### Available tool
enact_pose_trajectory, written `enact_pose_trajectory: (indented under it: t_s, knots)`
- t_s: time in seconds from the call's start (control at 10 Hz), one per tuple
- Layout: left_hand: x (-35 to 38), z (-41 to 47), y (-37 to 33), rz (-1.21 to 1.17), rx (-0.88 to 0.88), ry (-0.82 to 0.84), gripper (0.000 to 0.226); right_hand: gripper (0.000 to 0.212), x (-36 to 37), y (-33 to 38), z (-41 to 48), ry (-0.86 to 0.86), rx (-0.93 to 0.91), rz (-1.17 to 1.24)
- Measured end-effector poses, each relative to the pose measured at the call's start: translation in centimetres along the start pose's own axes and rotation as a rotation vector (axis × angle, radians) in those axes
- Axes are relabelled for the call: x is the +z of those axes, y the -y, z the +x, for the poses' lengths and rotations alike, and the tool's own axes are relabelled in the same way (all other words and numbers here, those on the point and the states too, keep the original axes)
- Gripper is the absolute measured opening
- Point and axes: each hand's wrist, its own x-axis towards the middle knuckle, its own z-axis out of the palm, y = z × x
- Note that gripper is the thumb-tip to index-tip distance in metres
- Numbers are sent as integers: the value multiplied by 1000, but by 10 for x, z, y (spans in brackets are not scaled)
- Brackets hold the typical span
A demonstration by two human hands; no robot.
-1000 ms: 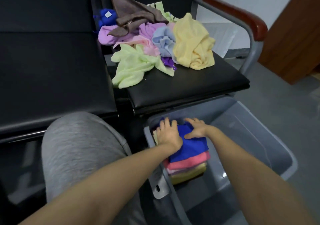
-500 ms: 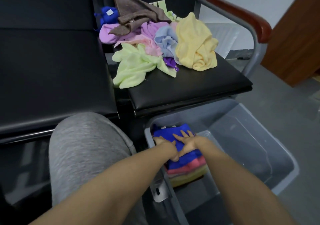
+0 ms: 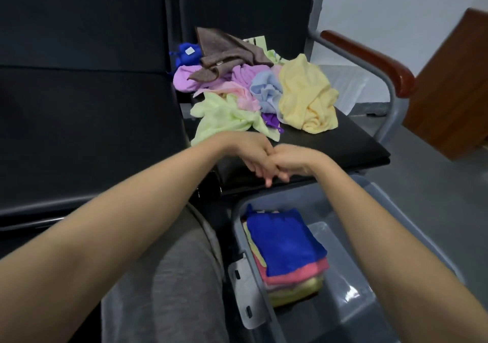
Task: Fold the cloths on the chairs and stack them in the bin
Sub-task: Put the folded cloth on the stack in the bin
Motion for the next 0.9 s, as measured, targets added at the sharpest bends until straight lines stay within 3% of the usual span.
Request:
enact_pose_trajectory:
  t_s: [0.1, 0.2, 0.3, 0.4, 0.5, 0.6, 0.7, 0.8, 0.9]
  knots:
    - [-17, -9, 33, -510, 134, -478, 41, 9, -9, 18, 19, -351, -142, 218]
    - [-16, 14, 57, -113, -269, -805, 77, 33, -7, 33, 35, -451, -101, 268]
    - [-13, 13, 74, -179, -405, -782, 80, 36, 3, 36, 41, -406, -68, 163]
    - [-24, 2, 74, -241, -228, -786, 68, 58, 10, 30, 48, -440, -129, 46]
    - [-29, -12, 66, -382, -30, -816, 41, 84, 7, 30, 55, -506, -225, -78]
    - [-39, -35, 58, -690, 219, -793, 27, 86, 3, 44, 59, -517, -253, -267]
    - [-41, -46, 60, -789, 206, -739, 20, 80, 3, 52, 69, -504, -214, -391]
    - [-38, -48, 67, -785, 170, -710, 33, 57, 2, 51, 82, -425, -202, -403]
    - [-33, -45, 67, -643, 8, -469, 54, 42, -4, 48, 84, -334, -180, -352]
